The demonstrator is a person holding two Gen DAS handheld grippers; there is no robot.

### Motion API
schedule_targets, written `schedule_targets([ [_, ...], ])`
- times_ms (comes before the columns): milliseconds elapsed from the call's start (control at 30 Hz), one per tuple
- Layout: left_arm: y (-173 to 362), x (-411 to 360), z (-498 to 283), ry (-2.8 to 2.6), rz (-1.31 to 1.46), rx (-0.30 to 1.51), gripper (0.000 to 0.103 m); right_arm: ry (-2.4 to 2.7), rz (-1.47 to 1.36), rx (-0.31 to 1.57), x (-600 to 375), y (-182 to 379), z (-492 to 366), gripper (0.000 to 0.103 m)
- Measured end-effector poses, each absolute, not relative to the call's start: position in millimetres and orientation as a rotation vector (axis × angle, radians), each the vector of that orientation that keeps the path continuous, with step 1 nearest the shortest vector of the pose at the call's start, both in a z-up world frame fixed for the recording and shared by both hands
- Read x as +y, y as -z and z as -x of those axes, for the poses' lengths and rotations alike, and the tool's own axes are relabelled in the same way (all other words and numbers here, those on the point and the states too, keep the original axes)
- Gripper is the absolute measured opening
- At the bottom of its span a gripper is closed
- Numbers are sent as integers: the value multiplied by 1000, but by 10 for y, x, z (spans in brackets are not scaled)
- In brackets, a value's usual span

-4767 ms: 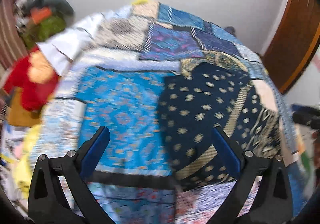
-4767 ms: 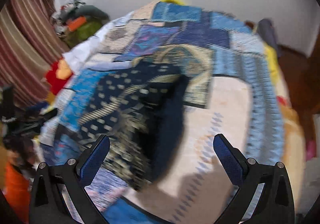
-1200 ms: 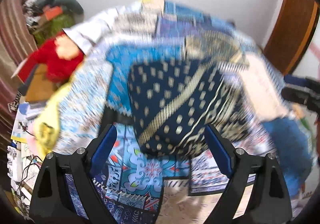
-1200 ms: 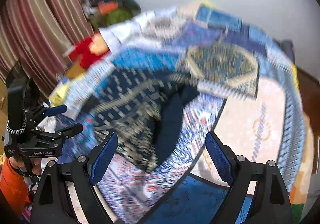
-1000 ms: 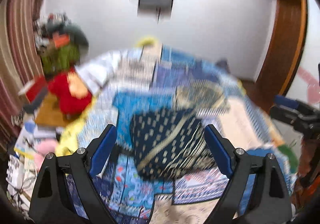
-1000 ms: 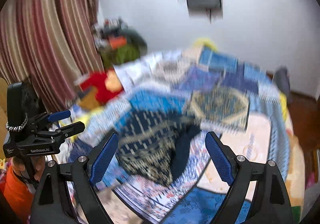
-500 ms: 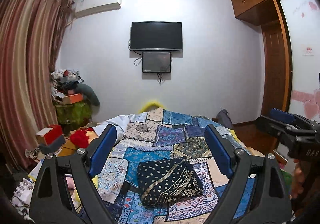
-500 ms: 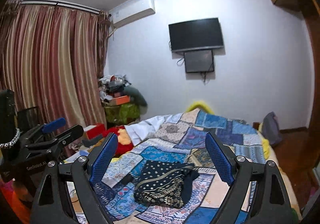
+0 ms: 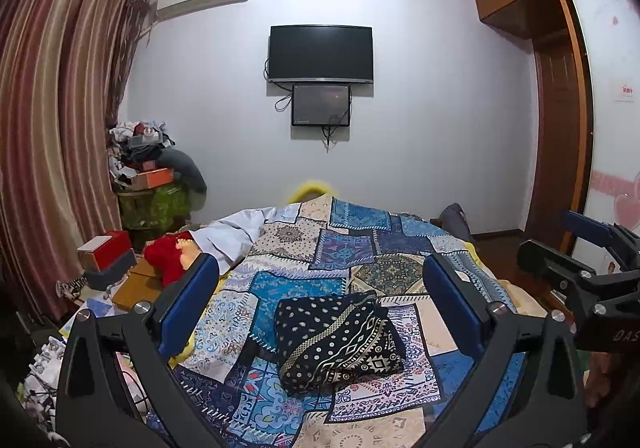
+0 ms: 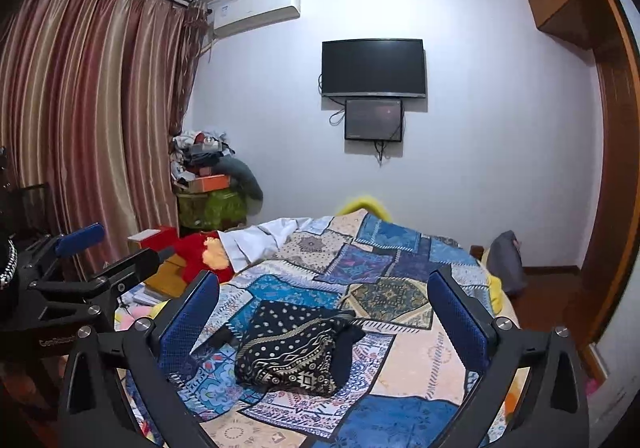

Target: Fold large clothes

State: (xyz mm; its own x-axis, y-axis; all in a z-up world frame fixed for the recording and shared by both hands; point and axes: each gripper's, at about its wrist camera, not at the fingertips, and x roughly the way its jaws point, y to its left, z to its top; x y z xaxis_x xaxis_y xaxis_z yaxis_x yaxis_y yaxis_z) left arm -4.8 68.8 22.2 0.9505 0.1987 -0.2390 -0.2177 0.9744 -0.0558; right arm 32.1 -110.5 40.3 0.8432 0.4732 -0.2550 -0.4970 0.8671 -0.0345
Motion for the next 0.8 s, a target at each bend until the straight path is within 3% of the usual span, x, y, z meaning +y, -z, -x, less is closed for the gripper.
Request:
schedule_targets([
  [800,-238,754,57,-225,100,228,103,-509,76,292,-1112,-308,-409,103],
])
